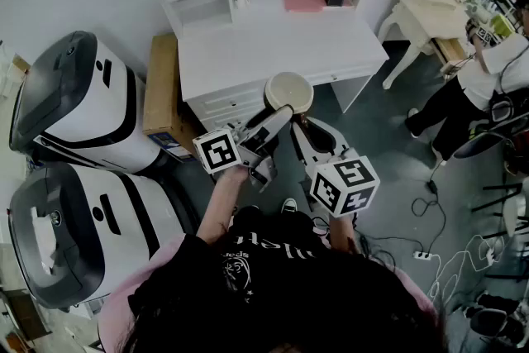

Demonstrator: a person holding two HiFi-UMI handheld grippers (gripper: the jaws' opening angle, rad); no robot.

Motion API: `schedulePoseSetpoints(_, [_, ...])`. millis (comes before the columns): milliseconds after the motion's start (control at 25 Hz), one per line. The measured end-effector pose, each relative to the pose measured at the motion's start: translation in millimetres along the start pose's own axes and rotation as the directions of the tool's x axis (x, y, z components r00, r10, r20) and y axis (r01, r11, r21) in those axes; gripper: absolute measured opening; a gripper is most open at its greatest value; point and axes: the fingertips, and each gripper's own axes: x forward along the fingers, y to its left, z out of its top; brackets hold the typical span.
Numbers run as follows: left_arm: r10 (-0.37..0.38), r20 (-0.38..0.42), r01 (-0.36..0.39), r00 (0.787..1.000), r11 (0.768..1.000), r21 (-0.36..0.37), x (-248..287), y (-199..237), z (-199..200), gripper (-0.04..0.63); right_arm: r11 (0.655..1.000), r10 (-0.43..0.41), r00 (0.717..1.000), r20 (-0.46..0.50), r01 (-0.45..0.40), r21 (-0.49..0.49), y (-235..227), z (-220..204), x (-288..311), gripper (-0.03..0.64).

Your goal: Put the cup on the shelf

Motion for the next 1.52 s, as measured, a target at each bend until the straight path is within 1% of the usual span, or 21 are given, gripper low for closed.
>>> schedulePoseSetpoints(600, [0.027, 0.021, -0.027, 0.999, 1.0, 0.012, 40, 20, 6, 0.348, 0.999, 0.039, 0.999, -0.009, -0.039, 0.006, -42, 13, 16, 0.081])
schedulePoseSetpoints(1000, [0.043, 0.041, -0.044, 0.998, 0.999, 0.017, 90, 38, 1, 0.348, 0.998, 0.069, 0.998, -0.014, -0.069, 0.001, -95, 25, 20, 0.08])
schedulePoseSetpoints(1200, [0.062, 0.063, -0.063, 0.996, 0.998, 0.017, 107, 45, -1, 0.348, 0.996, 0.093, 0.995, -0.021, -0.093, 0.0, -113, 29, 22, 0.081])
schedulePoseSetpoints(1520, [0.101, 0.063, -0.102, 0.993, 0.995, 0.013, 119, 63, 4, 0.348, 0.993, 0.116, 0.993, -0.03, -0.115, 0.026, -130, 28, 37, 0.081])
